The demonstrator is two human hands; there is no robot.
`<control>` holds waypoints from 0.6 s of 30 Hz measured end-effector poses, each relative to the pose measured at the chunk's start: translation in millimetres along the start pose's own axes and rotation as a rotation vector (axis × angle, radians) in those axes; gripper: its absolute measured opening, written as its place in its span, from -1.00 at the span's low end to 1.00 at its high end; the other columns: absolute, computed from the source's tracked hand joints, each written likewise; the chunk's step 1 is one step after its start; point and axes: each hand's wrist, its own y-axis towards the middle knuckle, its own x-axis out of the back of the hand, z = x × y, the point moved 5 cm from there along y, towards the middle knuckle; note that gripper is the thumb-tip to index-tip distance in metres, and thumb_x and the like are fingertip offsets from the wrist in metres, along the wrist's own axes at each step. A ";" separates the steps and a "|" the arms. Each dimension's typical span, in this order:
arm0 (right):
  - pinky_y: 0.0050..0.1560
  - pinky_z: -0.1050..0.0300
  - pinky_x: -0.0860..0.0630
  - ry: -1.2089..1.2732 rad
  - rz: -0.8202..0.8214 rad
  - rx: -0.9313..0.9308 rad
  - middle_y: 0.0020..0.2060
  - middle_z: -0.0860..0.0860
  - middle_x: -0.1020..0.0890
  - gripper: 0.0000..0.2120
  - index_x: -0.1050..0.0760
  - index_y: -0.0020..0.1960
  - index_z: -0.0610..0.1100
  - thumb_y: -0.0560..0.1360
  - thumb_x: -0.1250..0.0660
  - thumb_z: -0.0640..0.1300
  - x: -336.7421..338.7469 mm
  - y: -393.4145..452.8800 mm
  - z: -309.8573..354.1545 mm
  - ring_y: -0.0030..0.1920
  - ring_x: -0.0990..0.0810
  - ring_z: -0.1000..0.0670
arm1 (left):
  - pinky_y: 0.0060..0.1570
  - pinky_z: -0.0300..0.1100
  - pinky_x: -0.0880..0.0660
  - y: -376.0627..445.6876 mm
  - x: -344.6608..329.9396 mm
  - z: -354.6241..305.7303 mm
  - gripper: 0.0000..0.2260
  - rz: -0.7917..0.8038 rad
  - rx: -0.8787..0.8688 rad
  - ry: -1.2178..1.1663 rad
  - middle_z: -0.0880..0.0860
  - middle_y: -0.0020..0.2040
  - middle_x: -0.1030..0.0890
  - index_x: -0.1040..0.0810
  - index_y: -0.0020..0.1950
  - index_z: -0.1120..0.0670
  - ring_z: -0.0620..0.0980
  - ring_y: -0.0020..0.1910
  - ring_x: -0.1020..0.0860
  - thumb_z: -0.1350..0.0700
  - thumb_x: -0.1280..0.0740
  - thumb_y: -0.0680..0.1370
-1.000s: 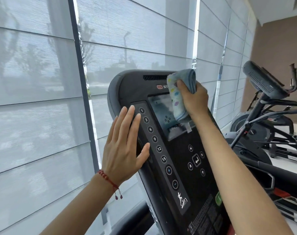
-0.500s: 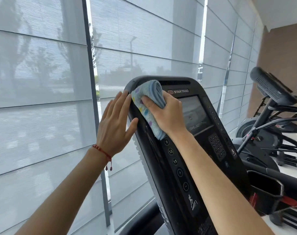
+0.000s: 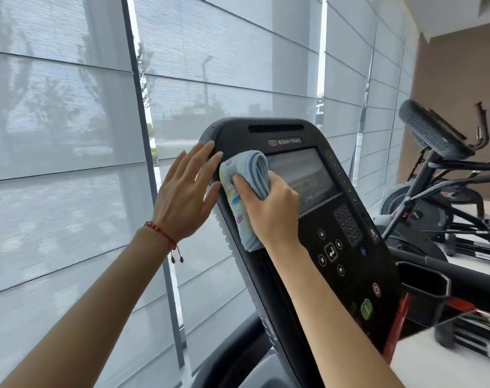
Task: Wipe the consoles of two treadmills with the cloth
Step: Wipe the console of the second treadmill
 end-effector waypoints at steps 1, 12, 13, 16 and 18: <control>-0.31 0.17 -0.50 -0.015 0.005 0.019 -0.31 -0.06 -0.59 -0.64 -0.51 -0.18 -0.15 0.44 -0.33 0.17 1.9 -4.9 0.7 -0.32 -0.56 0.00 | 0.34 0.14 -0.25 1.3 -0.3 0.3 -0.60 -0.005 -0.001 -0.002 0.25 0.39 -0.36 -0.36 0.38 0.24 0.17 0.39 -0.28 0.06 -0.10 0.61; -0.25 0.18 -0.46 -0.052 -0.136 -0.337 -0.26 -0.05 -0.64 -0.67 -0.53 -0.15 -0.15 0.45 -0.33 0.14 50.6 -44.9 -63.2 -0.24 -0.61 -0.02 | 0.40 0.09 -0.15 4.3 -1.8 -24.6 -0.58 0.003 -0.079 0.009 0.24 0.38 -0.37 -0.41 0.34 0.27 0.17 0.42 -0.24 0.02 -0.10 0.60; -0.25 0.17 -0.45 -0.065 -0.137 -0.353 -0.27 -0.04 -0.63 -0.67 -0.52 -0.16 -0.15 0.45 -0.32 0.14 49.8 -43.7 -62.0 -0.23 -0.61 -0.03 | 0.40 0.10 -0.15 5.2 -3.5 -30.1 -0.58 0.012 -0.119 0.016 0.24 0.38 -0.38 -0.43 0.32 0.27 0.17 0.41 -0.25 0.02 -0.10 0.60; -0.21 0.07 -0.52 -0.067 -0.148 -0.324 -0.27 -0.06 -0.62 -0.63 -0.49 -0.19 -0.16 0.44 -0.31 0.18 43.2 -44.5 -51.4 -0.23 -0.61 -0.07 | 0.40 0.15 -0.12 4.7 -13.8 -44.8 -0.59 0.046 -0.226 0.056 0.22 0.34 -0.44 -0.50 0.25 0.25 0.17 0.40 -0.28 0.01 -0.07 0.62; -0.20 -0.01 -0.56 -0.047 -0.138 -0.275 -0.28 -0.08 -0.61 -0.60 -0.50 -0.17 -0.17 0.43 -0.29 0.20 39.0 -48.9 -47.8 -0.25 -0.61 -0.06 | 0.41 0.17 -0.08 3.3 -19.3 -48.0 -0.58 0.038 -0.246 0.067 0.21 0.29 -0.49 -0.54 0.21 0.24 0.17 0.38 -0.31 0.02 -0.02 0.64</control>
